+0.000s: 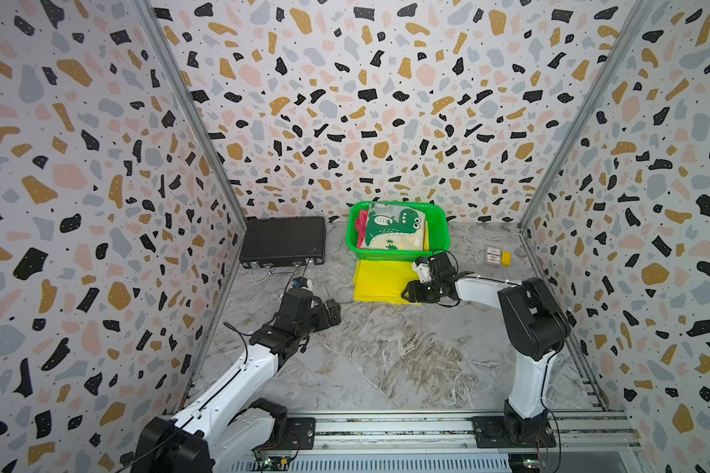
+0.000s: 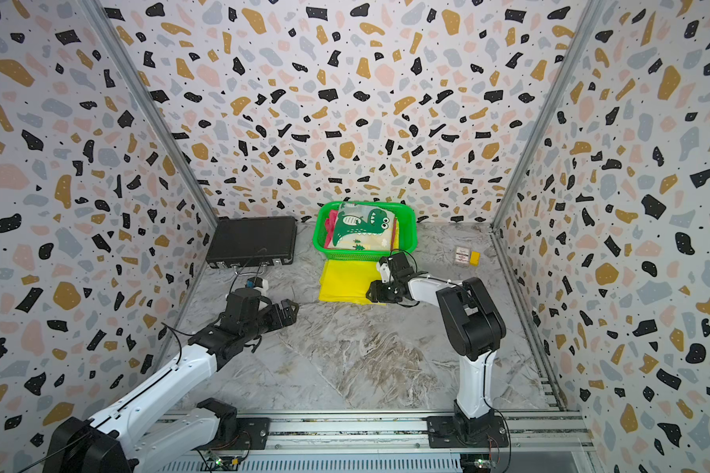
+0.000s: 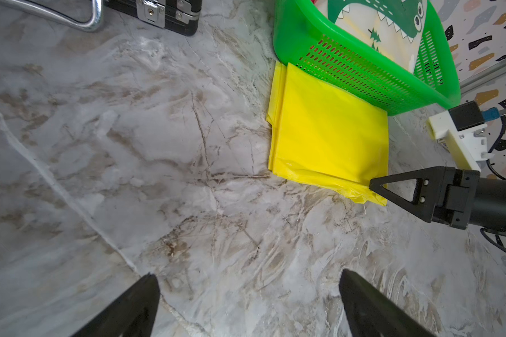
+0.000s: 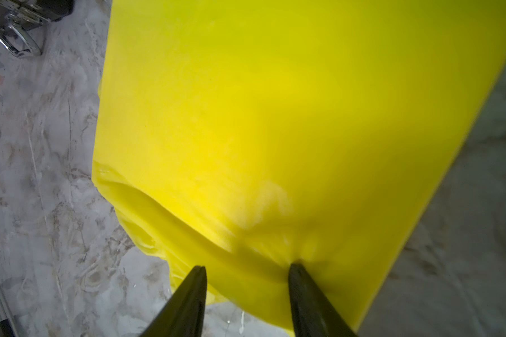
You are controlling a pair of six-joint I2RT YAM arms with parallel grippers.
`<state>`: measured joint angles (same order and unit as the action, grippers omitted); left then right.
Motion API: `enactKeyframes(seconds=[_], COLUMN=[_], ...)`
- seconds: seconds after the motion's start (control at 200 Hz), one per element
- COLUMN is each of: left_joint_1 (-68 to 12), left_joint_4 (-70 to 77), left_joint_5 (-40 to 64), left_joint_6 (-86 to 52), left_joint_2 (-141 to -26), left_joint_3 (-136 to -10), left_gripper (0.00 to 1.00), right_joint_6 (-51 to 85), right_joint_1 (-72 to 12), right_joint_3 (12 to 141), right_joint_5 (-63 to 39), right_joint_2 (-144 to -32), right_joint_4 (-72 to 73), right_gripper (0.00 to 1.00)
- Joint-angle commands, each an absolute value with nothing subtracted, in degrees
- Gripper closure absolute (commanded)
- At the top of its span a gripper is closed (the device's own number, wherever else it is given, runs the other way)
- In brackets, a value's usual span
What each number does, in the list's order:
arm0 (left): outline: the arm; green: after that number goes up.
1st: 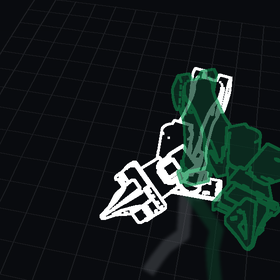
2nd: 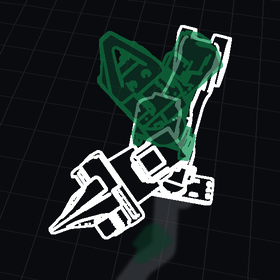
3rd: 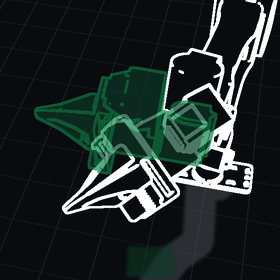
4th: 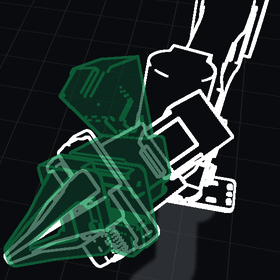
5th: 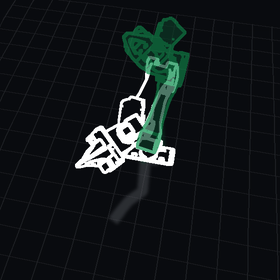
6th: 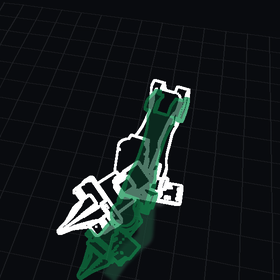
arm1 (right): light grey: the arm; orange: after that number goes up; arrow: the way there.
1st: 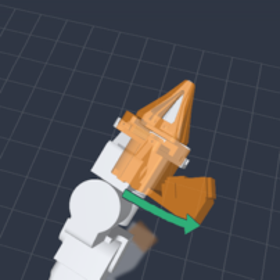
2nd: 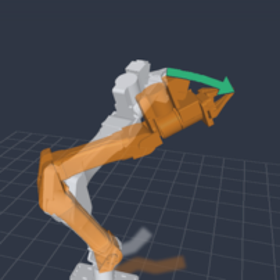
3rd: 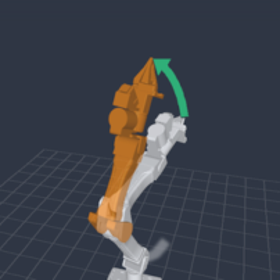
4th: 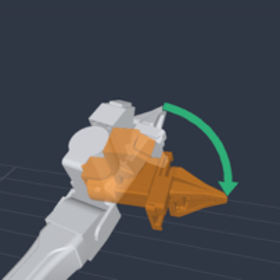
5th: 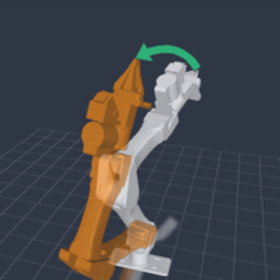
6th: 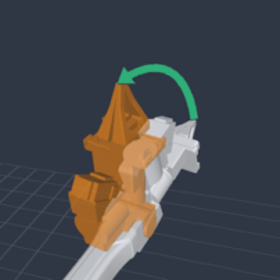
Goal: Put the folded raincoat in the basket
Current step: Move the raincoat to the center of the board.
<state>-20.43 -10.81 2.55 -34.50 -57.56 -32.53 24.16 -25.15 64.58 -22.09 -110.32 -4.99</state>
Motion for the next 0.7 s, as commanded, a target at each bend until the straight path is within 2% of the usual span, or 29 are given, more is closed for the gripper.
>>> enactKeyframes(seconds=[0.0, 0.22, 0.441, 0.556, 0.691], left_joint_1=[-20.83, -21.79, -24.10, -25.43, -26.73], left_joint_4=[-7.47, -7.66, -8.52, -9.25, -9.57], left_joint_5=[3.95, 5.22, 3.68, 3.70, 3.20], left_joint_6=[-35.36, -35.82, -35.77, -35.82, -36.03], left_joint_2=[-57.73, -58.86, -61.04, -62.42, -62.46], left_joint_3=[-31.17, -32.04, -34.26, -35.59, -35.82], left_gripper=[0.00, 0.00, 0.00, 0.00, 0.00], right_joint_6=[22.99, 21.41, 20.88, 20.57, 21.22], right_joint_1=[-25.40, -25.40, -25.40, -25.38, -25.40], right_joint_3=[58.32, 50.83, 50.23, 54.58, 63.76], right_joint_5=[-18.34, -16.51, -14.38, -14.58, -17.85], right_joint_2=[-108.60, -96.38, -84.75, -85.87, -94.17], right_joint_4=[-13.70, -19.21, -22.94, -23.09, -23.72], right_gripper=[0.49, 0.50, 0.49, 0.48, 0.50])
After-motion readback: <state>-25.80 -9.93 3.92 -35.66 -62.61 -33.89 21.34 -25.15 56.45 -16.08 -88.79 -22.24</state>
